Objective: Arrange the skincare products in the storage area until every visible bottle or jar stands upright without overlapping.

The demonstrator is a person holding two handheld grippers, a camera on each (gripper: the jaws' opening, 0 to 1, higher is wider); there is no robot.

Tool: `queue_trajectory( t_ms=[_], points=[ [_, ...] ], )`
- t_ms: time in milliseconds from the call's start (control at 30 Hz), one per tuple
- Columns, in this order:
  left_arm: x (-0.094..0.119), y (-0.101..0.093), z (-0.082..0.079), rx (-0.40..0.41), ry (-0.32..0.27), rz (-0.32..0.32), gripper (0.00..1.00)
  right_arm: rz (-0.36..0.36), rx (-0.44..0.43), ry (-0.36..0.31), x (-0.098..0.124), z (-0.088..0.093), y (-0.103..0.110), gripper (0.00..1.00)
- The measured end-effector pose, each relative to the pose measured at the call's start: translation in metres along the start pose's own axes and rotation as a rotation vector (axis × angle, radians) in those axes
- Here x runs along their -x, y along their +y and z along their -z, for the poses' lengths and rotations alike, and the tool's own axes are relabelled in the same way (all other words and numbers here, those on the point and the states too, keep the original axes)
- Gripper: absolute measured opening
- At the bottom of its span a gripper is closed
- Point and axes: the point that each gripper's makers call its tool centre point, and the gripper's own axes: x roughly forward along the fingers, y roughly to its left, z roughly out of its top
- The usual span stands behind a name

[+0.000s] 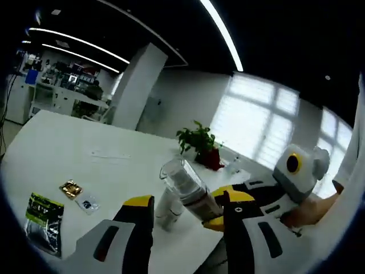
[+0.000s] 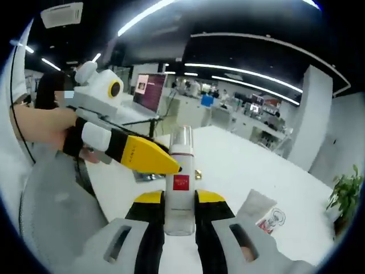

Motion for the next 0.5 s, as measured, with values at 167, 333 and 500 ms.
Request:
queue_trajectory(
  t_ms=[167, 333, 500],
  points=[
    [-0.0034, -0.0008, -0.0018, 0.008, -0.016, -0.019, 0.34, 0.012, 0.008, -0.017, 0.0006, -0.0057, 0.0026, 0.19],
    [-0.0026, -0.0004, -0.0015, -0.002, -0.032, -0.057, 0.27, 0.035, 0.024, -0.011, 0.0010, -0.0039, 0.0009, 0.19],
    [-0.0049, -0.0053, 0.0046, 0.051, -0.008, -0.043, 0.24, 0.041, 0.022, -0.002, 0.0047, 0.0013, 0.0027, 0.20]
  ],
)
